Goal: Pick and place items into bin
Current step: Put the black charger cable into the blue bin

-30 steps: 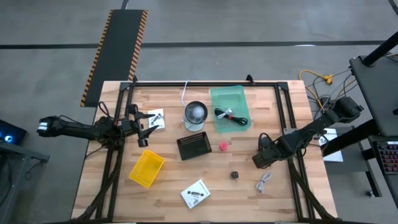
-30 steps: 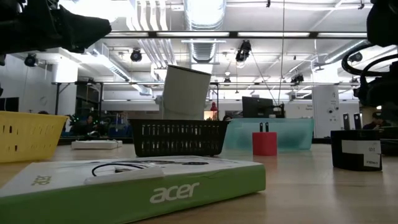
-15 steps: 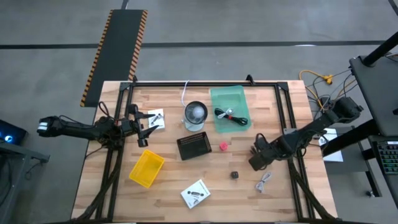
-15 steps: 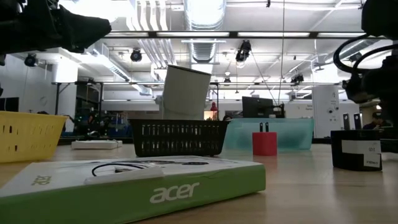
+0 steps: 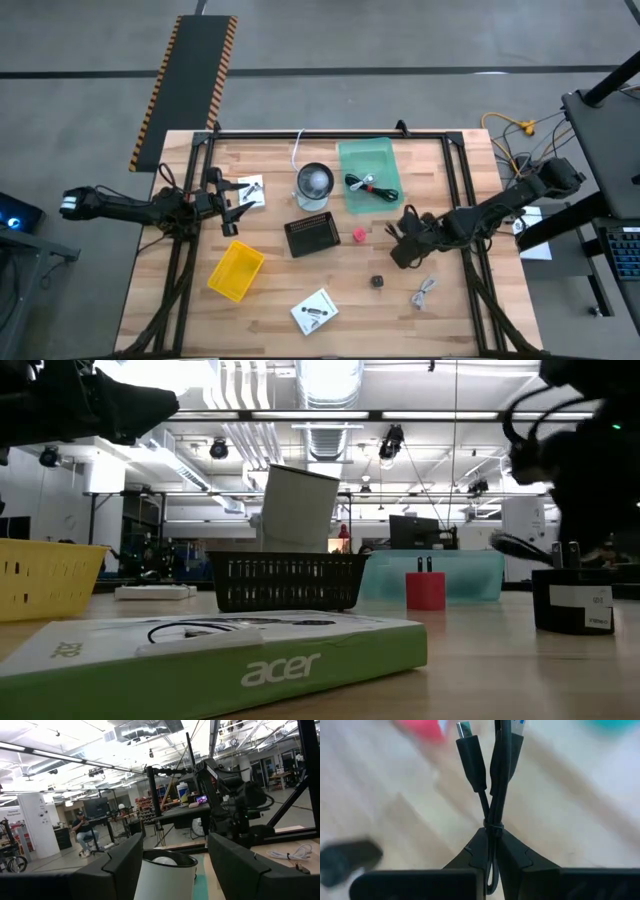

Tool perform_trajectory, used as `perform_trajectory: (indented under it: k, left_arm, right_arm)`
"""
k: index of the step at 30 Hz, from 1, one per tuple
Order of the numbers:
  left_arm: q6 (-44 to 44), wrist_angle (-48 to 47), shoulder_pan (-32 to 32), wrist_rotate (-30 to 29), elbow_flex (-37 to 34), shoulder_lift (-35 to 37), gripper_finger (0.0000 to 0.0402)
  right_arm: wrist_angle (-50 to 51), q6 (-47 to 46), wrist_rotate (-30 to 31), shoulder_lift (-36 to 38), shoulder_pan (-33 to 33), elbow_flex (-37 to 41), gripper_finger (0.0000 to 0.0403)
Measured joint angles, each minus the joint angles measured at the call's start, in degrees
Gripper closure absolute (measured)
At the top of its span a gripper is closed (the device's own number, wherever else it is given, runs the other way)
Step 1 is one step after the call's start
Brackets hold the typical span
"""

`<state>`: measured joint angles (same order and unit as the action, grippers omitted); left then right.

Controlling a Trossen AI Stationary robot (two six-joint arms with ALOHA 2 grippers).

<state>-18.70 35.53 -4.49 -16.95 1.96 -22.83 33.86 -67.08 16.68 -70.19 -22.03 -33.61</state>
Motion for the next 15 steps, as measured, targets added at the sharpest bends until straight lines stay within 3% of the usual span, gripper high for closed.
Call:
perform_trajectory:
  k: [4,8,15]
  left_arm:
    - [-0.01,0.02,-0.01,0.0,0.0,0.01,0.0194]
    - [-0.02,0.0,0.0,0.02,0.0,0.0,0.0194]
    - [-0.13,0.01,-0.02,0.0,0.0,0.02,0.0194]
  right_arm:
    - [-0.01,6.1,8.13,-0.02,2.51,-2.15,0.039]
    - [-1.29,11.61,12.18,-0.02,5.96,-3.45,0.039]
    - [-14.33,27.0,19.68,-0.04,14.12,-3.56,0.039]
